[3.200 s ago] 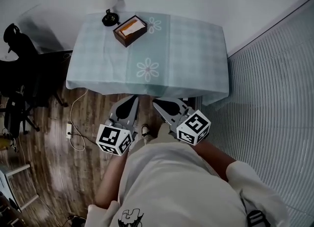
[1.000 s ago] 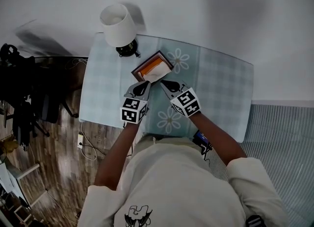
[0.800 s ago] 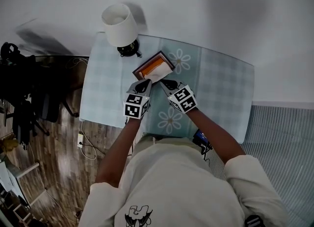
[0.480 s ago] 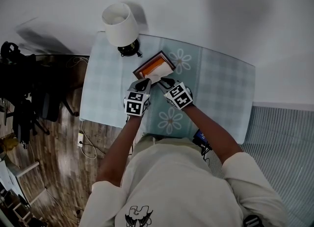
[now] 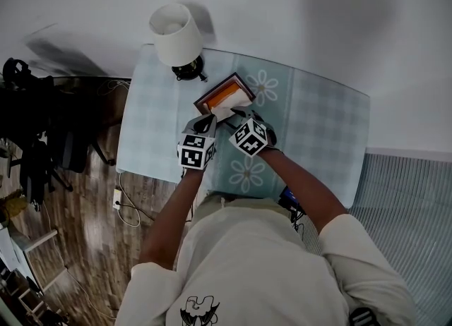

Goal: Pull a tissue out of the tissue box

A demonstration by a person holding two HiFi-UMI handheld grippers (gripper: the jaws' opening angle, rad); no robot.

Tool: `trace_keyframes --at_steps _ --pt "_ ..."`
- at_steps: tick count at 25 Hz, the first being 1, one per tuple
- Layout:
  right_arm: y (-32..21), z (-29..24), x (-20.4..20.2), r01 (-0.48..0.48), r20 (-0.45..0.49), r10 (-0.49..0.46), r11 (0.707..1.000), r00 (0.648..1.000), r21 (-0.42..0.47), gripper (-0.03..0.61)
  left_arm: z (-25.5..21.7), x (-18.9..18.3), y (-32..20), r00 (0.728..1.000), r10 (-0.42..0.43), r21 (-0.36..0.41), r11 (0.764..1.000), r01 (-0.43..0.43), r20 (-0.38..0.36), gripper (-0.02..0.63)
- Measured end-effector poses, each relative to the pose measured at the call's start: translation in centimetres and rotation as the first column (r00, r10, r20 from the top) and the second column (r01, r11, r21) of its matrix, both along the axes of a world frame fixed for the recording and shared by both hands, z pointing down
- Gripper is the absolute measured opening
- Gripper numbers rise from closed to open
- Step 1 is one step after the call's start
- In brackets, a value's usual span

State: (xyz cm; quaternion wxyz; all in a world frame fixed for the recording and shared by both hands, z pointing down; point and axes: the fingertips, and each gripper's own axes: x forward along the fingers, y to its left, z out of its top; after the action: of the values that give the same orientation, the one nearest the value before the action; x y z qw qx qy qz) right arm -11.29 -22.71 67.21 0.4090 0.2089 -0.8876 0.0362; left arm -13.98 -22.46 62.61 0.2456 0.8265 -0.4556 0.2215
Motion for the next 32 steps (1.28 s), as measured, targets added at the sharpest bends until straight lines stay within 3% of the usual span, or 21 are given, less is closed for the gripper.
trace_keyframes --at_steps 8,9,10,11,24,32 --pt "-1.0 0.7 -0.9 -0.010 -0.053 0.011 1.000 0.999 0.008 0.190 -0.2 -0.4 0.1 1.000 -0.016 0.000 1.000 0.016 -0.014 0.006" --pt "-1.3 0.6 -0.9 -0.025 -0.051 0.026 1.000 0.998 0.009 0.151 -0.2 -0.4 0.1 1.000 -0.015 0.001 1.000 0.015 -0.015 0.006" --pt "-1.4 0.4 -0.8 -0.040 -0.049 0.040 0.999 0.998 0.011 0.025 -0.3 -0.4 0.1 1.000 -0.014 0.002 1.000 0.014 -0.017 0.006" --pt "-1.6 0.3 -0.7 -0.051 -0.047 0.052 0.999 0.998 0.010 0.016 -0.3 -0.3 0.1 1.000 -0.014 0.002 1.000 0.014 -0.018 0.006" --pt "-0.3 -3.0 0.1 -0.095 0.065 0.097 0.995 0.993 -0.021 0.014 -1.2 0.0 0.4 1.000 -0.001 0.027 1.000 0.001 -0.013 0.006" --pt "1.2 -6.8 2.3 -0.176 0.172 0.180 0.984 0.968 -0.038 0.014 -3.1 0.9 1.7 1.000 0.031 0.071 0.997 -0.031 0.001 0.006"
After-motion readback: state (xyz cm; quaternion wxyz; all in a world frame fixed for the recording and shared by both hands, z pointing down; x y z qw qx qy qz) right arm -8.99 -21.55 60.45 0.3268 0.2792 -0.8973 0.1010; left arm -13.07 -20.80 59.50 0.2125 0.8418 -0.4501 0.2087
